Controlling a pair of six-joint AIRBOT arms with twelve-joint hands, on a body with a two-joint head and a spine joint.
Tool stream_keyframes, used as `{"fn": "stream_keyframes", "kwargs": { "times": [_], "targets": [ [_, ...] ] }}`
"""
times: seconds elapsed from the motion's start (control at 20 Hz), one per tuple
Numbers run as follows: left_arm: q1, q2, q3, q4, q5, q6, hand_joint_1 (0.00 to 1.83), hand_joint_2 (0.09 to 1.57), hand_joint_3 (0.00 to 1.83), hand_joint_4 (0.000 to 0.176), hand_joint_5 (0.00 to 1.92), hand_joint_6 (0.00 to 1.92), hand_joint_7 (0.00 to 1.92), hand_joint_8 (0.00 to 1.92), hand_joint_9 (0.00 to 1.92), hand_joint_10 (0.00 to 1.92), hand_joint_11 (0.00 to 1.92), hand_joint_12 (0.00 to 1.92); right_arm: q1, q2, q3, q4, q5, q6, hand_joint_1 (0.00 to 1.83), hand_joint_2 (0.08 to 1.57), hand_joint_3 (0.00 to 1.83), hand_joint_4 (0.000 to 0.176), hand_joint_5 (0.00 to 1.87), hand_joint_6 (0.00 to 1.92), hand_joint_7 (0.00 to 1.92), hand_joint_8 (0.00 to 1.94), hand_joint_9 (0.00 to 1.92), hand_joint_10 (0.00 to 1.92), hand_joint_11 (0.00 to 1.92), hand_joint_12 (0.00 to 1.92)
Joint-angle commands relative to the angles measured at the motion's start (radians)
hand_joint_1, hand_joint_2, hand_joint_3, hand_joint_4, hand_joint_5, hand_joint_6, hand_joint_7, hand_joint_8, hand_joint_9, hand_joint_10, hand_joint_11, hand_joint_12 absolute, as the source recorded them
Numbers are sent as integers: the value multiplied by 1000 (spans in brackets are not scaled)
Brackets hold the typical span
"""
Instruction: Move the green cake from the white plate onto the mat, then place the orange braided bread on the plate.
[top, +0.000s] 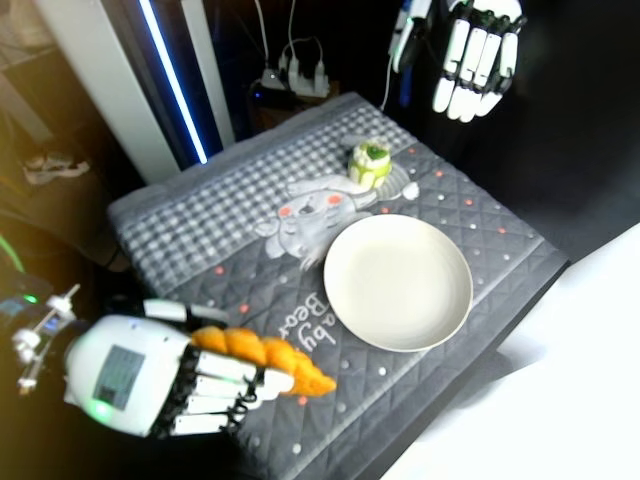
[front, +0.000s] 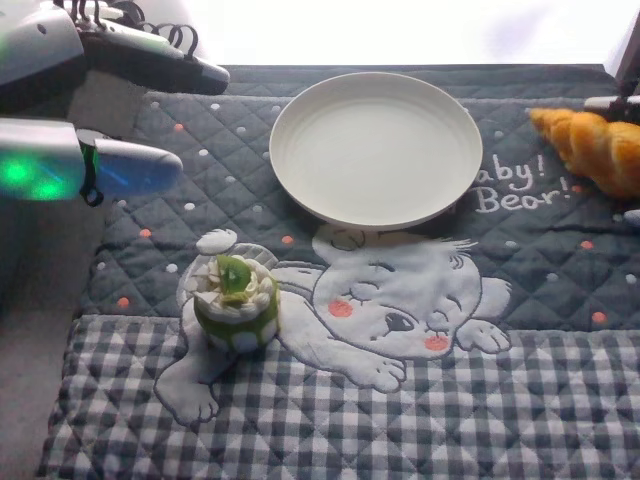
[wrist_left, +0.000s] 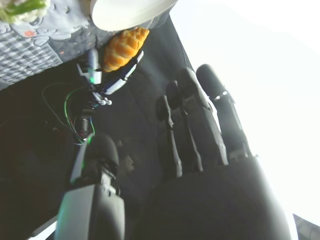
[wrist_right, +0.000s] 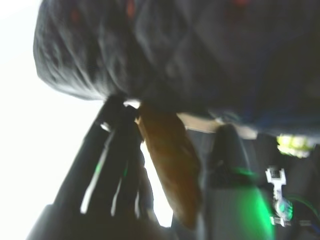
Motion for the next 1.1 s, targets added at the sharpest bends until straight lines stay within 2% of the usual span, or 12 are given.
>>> {"fn": "stream_keyframes", "kwargs": {
  "times": [0.0, 0.1, 0.2, 0.3, 0.4, 0.5, 0.7, 0.75, 0.85, 0.95, 1.0, 1.05],
  "targets": [
    [-6, 3, 1, -46, -100, 4, 342, 1235, 2, 0, 576, 3, 584, 0, 637, 1, 260, 1072, -5, 0, 4, -14, 11, -4, 1410, 1082, 5, 0, 744, 817, 1029, 827, 1172, 942, 873, 759],
    [1, 1, 1, -50, -102, 8, 340, 1285, 6, 0, 582, 2, 598, 3, 643, 8, 230, 1171, -5, 0, 4, -13, 11, -4, 1390, 1077, 0, 0, 866, 928, 1061, 781, 1178, 961, 962, 900],
    [1, 1, 1, -52, -102, 13, 331, 1197, 0, 0, 575, 1, 580, 2, 628, 4, 213, 1150, -5, 0, 5, -13, 18, -4, 1259, 1112, 0, 0, 869, 1046, 1115, 870, 1325, 292, 1054, 980],
    [5, 1, 2, -57, -101, 19, 345, 1217, 1, 0, 609, 3, 614, 5, 660, 10, 225, 1124, -5, 1, 2, -25, 73, 2, 1389, 1062, 3, 0, 915, 860, 1095, 730, 1201, 921, 959, 1053],
    [5, 2, 2, -60, -100, 24, 349, 1215, 0, 0, 603, 2, 588, 0, 619, 1, 232, 1100, -4, 5, -1, -29, 106, 8, 1386, 1082, 1, 0, 884, 905, 1041, 819, 1143, 1030, 901, 1054],
    [5, 2, 2, -68, -103, 33, 373, 1190, 0, 0, 597, 0, 564, 0, 593, 0, 273, 997, -1, 13, 0, -29, 140, 30, 1274, 1119, 0, 0, 920, 828, 1047, 1099, 1166, 827, 964, 1332],
    [39, 14, 2, -108, -138, 33, 262, 1290, 4, 0, 599, 3, 570, 2, 630, 8, 325, 983, 130, 28, -21, -111, 170, 44, 1274, 1096, 0, 0, 984, 892, 1051, 957, 1308, 961, 1120, 1397],
    [59, 19, 2, -127, -154, 33, 280, 1270, 0, 0, 580, 2, 564, 2, 614, 6, 360, 890, 177, 29, -32, -151, 170, 31, 1200, 1094, 1, 0, 1011, 899, 1105, 1228, 1311, 1458, 1229, 1679],
    [72, 21, 2, -137, -167, 33, 305, 1273, 0, 0, 566, 4, 558, 4, 619, 2, 322, 898, 254, 53, -78, -204, 170, -30, 1264, 1124, 0, 0, 905, 824, 1052, 1120, 1223, 1167, 1064, 1561],
    [72, 19, 2, -137, -173, 34, 431, 1295, 0, 0, 595, 1, 589, 1, 646, 2, 249, 1039, 326, 72, -113, -266, 166, -77, 1275, 1098, 0, 0, 882, 960, 1166, 835, 1304, 517, 1005, 1175],
    [72, 18, 2, -137, -177, 34, 455, 1281, 0, 0, 590, 0, 579, 0, 639, 1, 234, 1089, 370, 73, -120, -299, 154, -86, 1194, 1107, 7, 0, 960, 959, 1178, 885, 1301, 936, 1106, 1473],
    [72, 15, 2, -137, -179, 34, 465, 1270, 0, 0, 596, 2, 575, 0, 628, 0, 207, 1095, 403, 73, -125, -320, 143, -95, 1254, 1102, 2, 0, 977, 941, 1060, 949, 1256, 964, 1079, 1470]
  ]
}}
